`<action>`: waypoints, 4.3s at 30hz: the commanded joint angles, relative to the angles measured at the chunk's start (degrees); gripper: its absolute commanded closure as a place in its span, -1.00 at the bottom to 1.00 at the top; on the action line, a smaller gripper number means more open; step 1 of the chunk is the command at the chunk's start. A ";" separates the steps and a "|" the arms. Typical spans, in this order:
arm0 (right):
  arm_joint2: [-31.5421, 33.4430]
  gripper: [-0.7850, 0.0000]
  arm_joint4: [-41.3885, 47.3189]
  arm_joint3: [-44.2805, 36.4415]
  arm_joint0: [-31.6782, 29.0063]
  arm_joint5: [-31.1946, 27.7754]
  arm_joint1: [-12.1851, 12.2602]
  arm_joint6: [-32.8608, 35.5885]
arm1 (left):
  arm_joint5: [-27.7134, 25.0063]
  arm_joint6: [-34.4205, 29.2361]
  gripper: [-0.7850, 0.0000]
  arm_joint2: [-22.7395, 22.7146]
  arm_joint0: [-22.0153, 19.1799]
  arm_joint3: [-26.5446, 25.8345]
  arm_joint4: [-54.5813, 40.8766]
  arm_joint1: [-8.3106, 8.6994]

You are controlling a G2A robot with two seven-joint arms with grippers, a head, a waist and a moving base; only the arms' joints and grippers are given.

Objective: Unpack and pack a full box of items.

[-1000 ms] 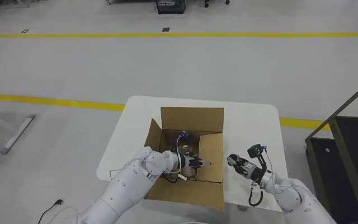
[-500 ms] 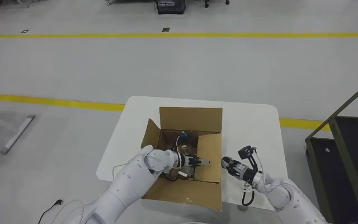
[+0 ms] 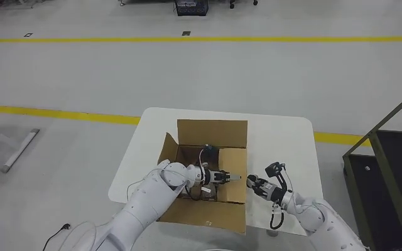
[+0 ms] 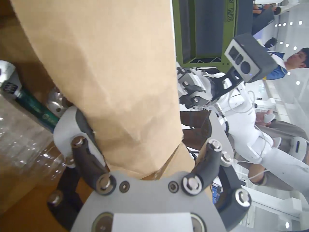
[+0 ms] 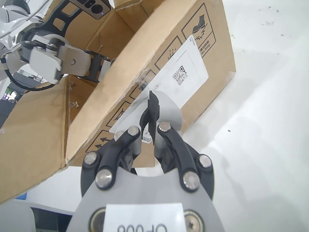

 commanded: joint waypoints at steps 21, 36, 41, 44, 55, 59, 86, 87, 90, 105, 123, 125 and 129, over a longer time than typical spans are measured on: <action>18.92 1.00 5.75 -9.14 -11.07 3.33 2.87 -5.52 | -2.10 4.48 -1.00 2.24 -0.60 -13.87 2.47 -1.80; 29.18 1.00 9.27 -18.20 -21.17 6.95 3.45 -6.28 | -4.52 10.67 -1.00 12.01 -5.12 -2.77 9.00 -8.63; 28.37 1.00 10.29 -19.17 -20.34 5.33 3.34 -4.68 | -5.66 11.27 -1.00 11.93 -6.22 -1.03 10.02 -9.45; 27.68 1.00 10.87 -19.53 -19.40 4.28 3.27 -3.68 | -6.00 11.14 -1.00 10.93 -6.35 -0.71 9.83 -9.33; 26.85 0.39 11.98 -20.51 -16.73 2.00 3.26 -0.26 | -4.05 10.57 -1.00 3.10 -4.15 -10.59 20.04 -4.21; 26.51 0.20 12.27 -20.54 -15.85 1.63 3.25 0.69 | -1.43 7.82 -1.00 -0.82 -0.33 -18.74 25.72 -1.40; 14.06 1.00 4.89 -23.96 -3.13 -1.11 2.95 12.38 | 16.42 -3.80 -1.00 -19.41 17.10 -39.70 40.94 6.88; 13.40 1.00 4.45 -23.04 -2.83 -0.91 2.89 12.60 | 16.42 -3.80 -1.00 -19.41 17.10 -39.70 40.94 6.88; 12.11 1.00 4.05 -20.81 -2.19 -1.06 2.78 12.78 | 16.42 -3.80 -1.00 -19.41 17.10 -39.70 40.94 6.88; 15.79 0.17 7.29 -20.28 -5.60 -1.49 3.44 11.06 | 20.42 -3.08 -1.00 -16.35 14.35 -33.70 38.36 5.83; 21.59 -0.60 21.23 -23.97 -7.08 10.54 4.89 27.52 | 23.79 1.09 -1.00 -15.06 12.31 -30.19 43.36 5.62; 20.70 -0.79 21.69 -23.45 -5.94 10.76 4.88 28.39 | 23.76 1.21 -1.00 -15.24 12.57 -30.28 43.72 5.71; 18.44 -0.93 21.11 -22.06 -3.39 11.57 4.88 31.03 | 23.94 1.26 -1.00 -15.26 12.94 -30.31 44.76 5.84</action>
